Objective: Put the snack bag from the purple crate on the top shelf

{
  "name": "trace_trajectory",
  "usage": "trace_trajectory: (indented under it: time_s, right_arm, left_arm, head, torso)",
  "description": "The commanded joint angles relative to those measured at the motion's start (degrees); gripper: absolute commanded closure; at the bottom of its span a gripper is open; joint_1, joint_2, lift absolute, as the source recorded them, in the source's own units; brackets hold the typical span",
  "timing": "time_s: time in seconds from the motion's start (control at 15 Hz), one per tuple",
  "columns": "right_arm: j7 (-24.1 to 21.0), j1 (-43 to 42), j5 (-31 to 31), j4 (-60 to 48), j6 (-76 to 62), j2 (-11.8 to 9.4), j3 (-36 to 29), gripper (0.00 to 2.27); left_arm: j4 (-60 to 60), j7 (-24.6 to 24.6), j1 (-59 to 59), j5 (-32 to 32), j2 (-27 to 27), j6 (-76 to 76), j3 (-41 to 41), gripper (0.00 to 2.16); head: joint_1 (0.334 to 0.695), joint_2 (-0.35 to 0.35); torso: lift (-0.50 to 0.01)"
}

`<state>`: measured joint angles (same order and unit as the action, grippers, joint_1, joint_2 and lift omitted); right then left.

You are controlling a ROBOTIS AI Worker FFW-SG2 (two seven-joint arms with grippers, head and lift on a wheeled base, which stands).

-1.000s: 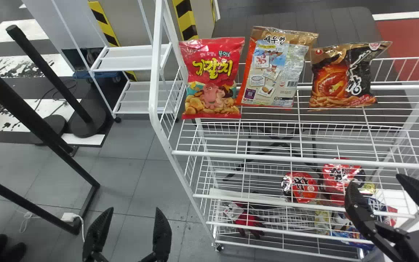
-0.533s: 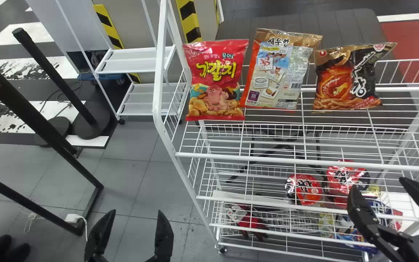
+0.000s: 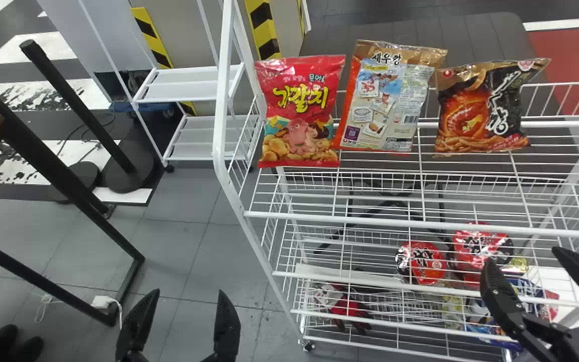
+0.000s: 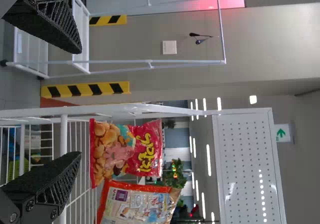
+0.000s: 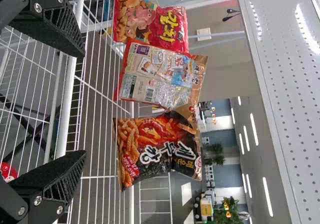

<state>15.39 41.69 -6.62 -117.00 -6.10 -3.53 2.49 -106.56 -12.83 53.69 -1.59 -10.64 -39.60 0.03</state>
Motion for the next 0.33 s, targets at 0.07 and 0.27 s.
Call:
trace_trajectory:
  time_s: [0.07,0.27]
  right_arm:
    - [0.1,0.3,0.0,-0.2,-0.1,-0.1,0.2,0.14]
    - [0.1,0.6,0.0,-0.2,-0.1,-0.2,0.2,0.14]
  left_arm:
    - [-0.1,0.0,0.0,0.0,0.0,0.2,0.0,0.09]
    - [-0.4,-0.1,0.0,0.0,0.1,0.2,0.1,0.09]
  head:
    - [0.695,0.243]
    - [0.695,0.246]
  torso:
    - [0.0]
    - [0.0]
